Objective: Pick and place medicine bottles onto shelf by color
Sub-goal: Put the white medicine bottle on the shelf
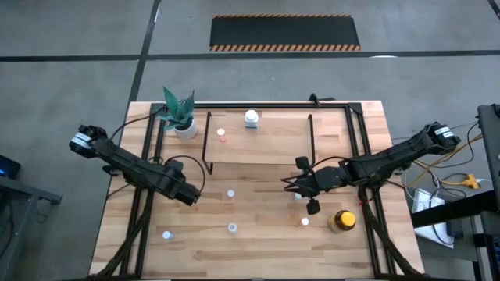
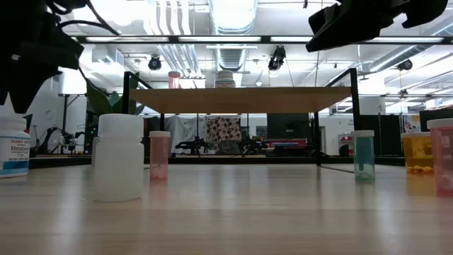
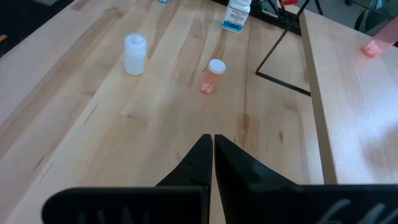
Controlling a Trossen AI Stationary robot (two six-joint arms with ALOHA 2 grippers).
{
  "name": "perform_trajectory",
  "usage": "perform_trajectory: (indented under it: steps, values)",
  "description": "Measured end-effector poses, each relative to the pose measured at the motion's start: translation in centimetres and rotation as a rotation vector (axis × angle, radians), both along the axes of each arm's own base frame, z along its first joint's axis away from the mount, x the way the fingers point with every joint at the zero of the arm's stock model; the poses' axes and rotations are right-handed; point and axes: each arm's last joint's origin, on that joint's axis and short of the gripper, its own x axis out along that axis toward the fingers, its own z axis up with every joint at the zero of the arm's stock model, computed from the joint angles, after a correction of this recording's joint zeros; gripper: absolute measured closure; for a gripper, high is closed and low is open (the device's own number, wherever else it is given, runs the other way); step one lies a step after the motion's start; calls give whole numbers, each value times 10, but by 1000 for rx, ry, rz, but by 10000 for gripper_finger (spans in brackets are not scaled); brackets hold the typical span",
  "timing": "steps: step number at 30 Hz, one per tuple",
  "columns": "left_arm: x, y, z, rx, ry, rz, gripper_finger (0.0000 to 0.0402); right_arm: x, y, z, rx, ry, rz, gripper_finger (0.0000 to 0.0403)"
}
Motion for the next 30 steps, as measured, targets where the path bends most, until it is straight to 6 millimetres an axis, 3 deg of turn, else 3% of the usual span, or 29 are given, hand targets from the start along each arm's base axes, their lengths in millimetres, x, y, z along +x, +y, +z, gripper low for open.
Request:
perform_trajectory:
  steps: [13,22,30]
  values:
    - [-2,1,-22,5,-18,24,175,0,0,0,0,0,0,394]
    - [-1,2,-24,22,-44,17,176,0,0,-1,0,2,0,394]
    - [-1,2,-24,24,-43,8,230,0,0,-1,0,2,0,394]
